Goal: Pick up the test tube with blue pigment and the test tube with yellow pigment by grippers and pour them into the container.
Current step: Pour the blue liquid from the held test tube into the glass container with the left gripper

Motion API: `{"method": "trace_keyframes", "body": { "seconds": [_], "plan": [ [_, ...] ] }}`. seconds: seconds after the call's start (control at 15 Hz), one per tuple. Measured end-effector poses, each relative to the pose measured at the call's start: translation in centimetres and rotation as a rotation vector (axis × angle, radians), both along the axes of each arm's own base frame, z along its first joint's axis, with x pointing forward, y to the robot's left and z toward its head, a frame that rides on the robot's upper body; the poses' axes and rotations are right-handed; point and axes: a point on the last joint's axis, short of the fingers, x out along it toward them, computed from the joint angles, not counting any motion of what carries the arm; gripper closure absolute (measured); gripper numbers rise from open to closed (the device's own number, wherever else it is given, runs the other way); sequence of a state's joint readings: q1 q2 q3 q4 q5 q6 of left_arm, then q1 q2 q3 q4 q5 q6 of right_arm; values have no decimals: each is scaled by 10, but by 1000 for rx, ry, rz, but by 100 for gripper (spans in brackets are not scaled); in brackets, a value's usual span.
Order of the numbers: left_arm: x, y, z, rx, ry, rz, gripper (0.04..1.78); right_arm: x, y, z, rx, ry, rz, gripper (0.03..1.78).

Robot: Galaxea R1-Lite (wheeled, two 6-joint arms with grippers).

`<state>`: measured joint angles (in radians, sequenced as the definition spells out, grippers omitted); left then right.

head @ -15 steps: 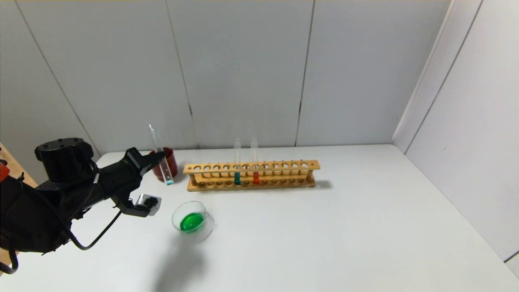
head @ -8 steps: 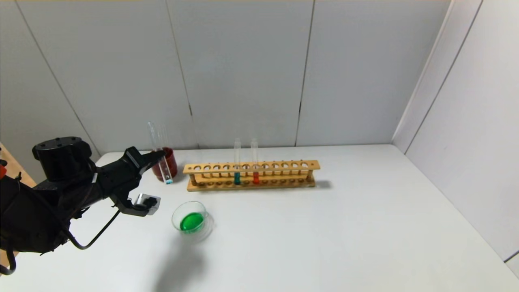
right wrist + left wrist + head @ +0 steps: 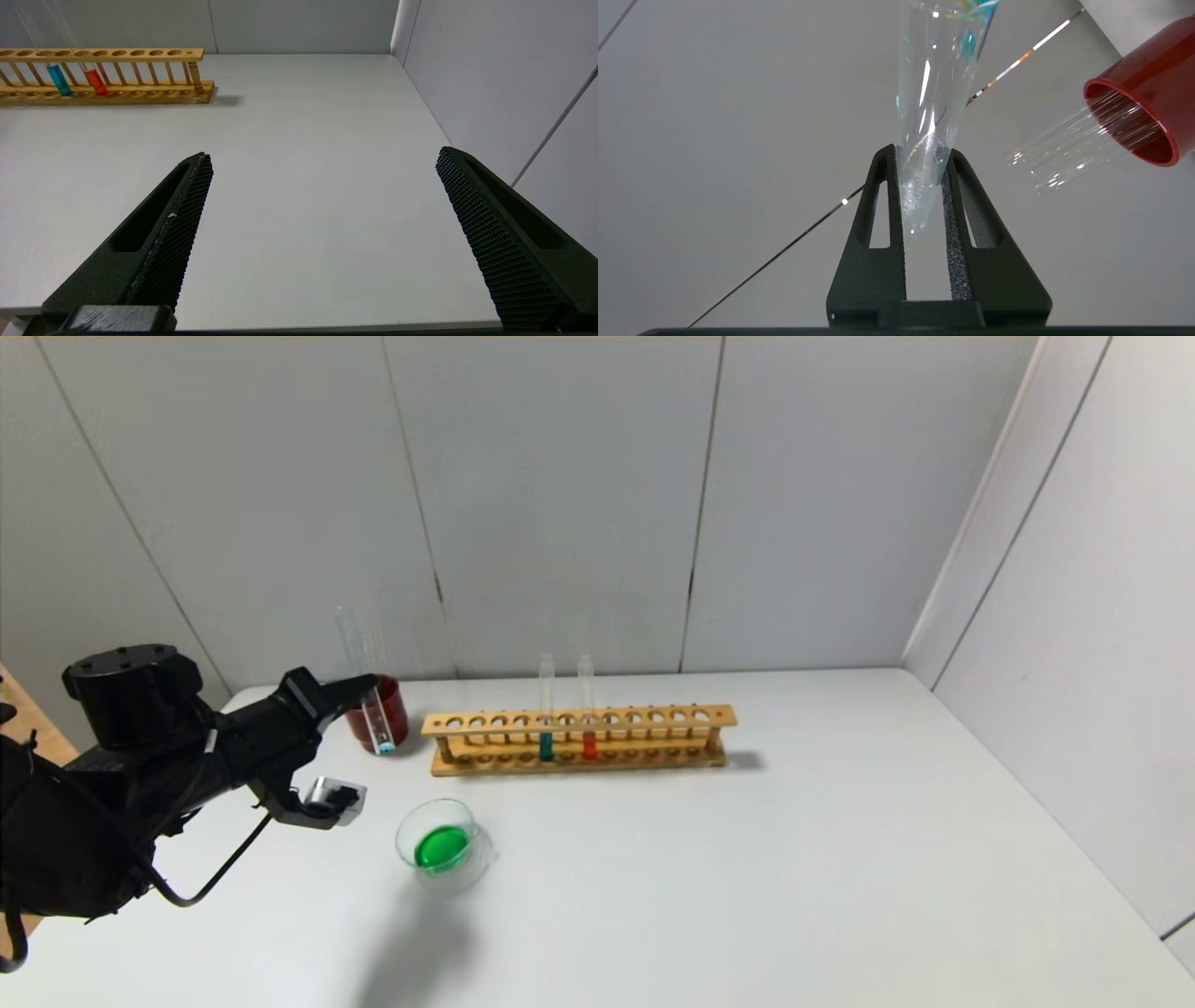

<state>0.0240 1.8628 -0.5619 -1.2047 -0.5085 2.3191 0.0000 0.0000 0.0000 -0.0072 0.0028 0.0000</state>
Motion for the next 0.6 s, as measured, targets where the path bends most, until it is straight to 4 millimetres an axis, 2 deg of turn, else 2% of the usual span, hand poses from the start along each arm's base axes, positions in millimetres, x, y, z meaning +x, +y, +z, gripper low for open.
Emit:
{"method": "trace_keyframes", "body": {
  "seconds": [0.4, 0.6],
  "plan": [
    [-2, 0, 2, -5, -5, 4, 152, 0, 0, 0, 0, 0, 0, 6],
    [-7, 1, 6, -84, 27, 68, 152, 0, 0, 0, 0, 0, 0, 6]
  ]
}}
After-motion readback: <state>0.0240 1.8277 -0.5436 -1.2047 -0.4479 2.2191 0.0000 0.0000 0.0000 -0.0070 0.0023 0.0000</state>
